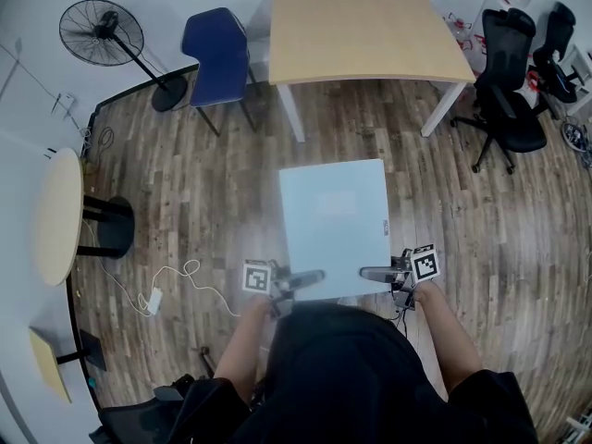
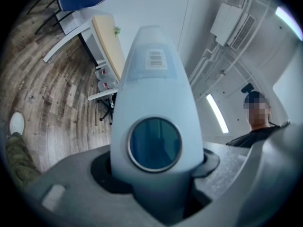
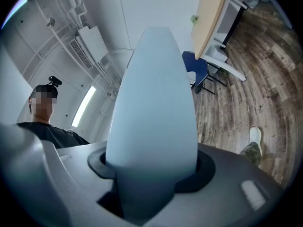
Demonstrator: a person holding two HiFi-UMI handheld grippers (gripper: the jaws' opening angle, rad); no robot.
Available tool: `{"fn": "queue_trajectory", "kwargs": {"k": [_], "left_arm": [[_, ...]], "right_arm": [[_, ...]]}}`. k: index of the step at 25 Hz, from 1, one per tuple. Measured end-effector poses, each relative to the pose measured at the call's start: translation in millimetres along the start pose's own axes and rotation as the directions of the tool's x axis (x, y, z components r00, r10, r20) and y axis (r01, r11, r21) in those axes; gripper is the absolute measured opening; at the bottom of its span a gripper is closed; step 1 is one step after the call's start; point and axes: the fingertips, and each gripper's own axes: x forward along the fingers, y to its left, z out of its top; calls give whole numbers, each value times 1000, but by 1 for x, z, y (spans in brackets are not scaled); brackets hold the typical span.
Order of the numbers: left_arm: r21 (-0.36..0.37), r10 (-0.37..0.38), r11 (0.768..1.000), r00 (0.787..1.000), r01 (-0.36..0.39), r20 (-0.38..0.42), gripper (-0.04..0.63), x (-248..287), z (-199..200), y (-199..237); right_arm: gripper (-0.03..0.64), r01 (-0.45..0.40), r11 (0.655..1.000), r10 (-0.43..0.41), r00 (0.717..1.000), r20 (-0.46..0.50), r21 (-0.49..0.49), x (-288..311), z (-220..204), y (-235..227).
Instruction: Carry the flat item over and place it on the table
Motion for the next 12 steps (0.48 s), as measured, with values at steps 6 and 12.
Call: {"fn": "queue_trajectory", "kwargs": {"k": [6, 12], "left_arm": [[-11, -17, 1000, 1000, 17, -12, 304, -13, 95, 38], [-17, -43, 999, 999, 42, -23, 304, -26, 192, 60]], "right_arm": [[297, 44, 999, -44, 998, 33, -1, 33, 89, -36], [300, 86, 996, -87, 993, 74, 11, 71, 178, -53]]}}
